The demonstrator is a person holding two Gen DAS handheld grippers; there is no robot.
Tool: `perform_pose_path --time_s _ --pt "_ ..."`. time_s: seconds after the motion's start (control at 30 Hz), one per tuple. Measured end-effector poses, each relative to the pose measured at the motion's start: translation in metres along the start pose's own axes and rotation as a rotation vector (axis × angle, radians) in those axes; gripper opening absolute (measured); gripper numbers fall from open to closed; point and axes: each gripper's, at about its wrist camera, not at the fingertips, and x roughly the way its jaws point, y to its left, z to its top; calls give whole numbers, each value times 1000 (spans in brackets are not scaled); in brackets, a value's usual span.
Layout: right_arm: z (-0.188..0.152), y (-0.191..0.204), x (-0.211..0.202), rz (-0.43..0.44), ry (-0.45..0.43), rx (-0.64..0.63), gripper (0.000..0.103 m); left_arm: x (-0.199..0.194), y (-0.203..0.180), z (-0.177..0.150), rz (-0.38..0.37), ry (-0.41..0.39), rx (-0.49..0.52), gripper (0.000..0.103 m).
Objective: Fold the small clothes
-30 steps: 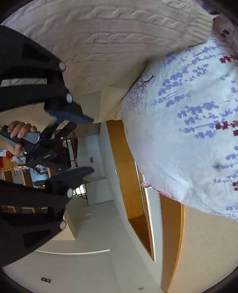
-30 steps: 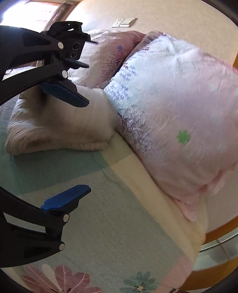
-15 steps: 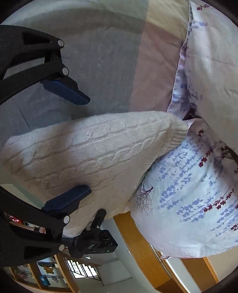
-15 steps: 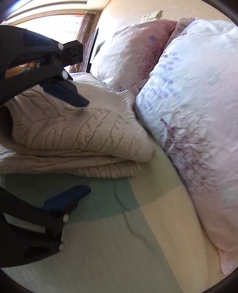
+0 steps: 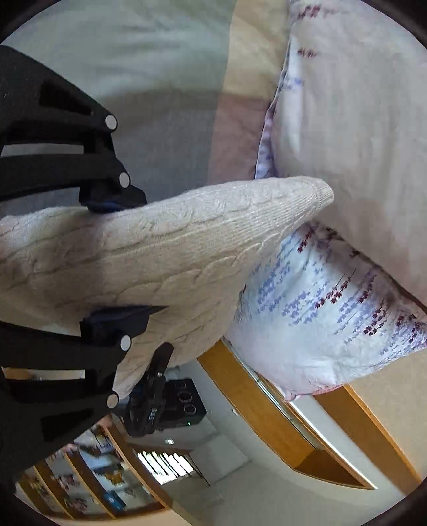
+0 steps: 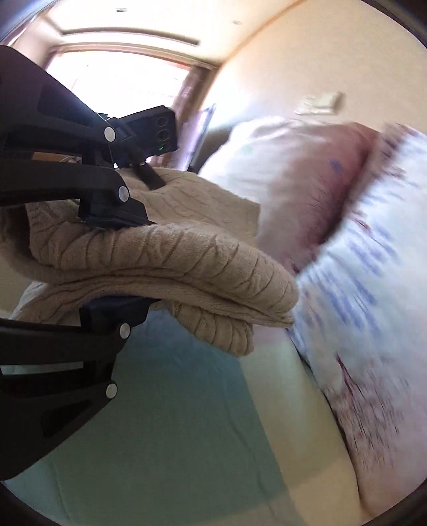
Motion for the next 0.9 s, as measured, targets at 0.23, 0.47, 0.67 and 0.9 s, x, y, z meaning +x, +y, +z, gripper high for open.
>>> perform_pose_path --time_s 0.23,0.47,0.67,0.9 --pt "-16 -1 -13 -197 -120 3 66 -45 0 -18 400 -121 159 81" --pt "3 2 13 -198 -40 52 26 -58 -21 -37 390 -168 180 87" --pt "-2 -17 -21 -354 -141 154 8 -69 -22 -66 439 -141 227 87" --pt "-31 32 -75 -399 -283 5 54 -74 -20 -87 524 -123 257 88"
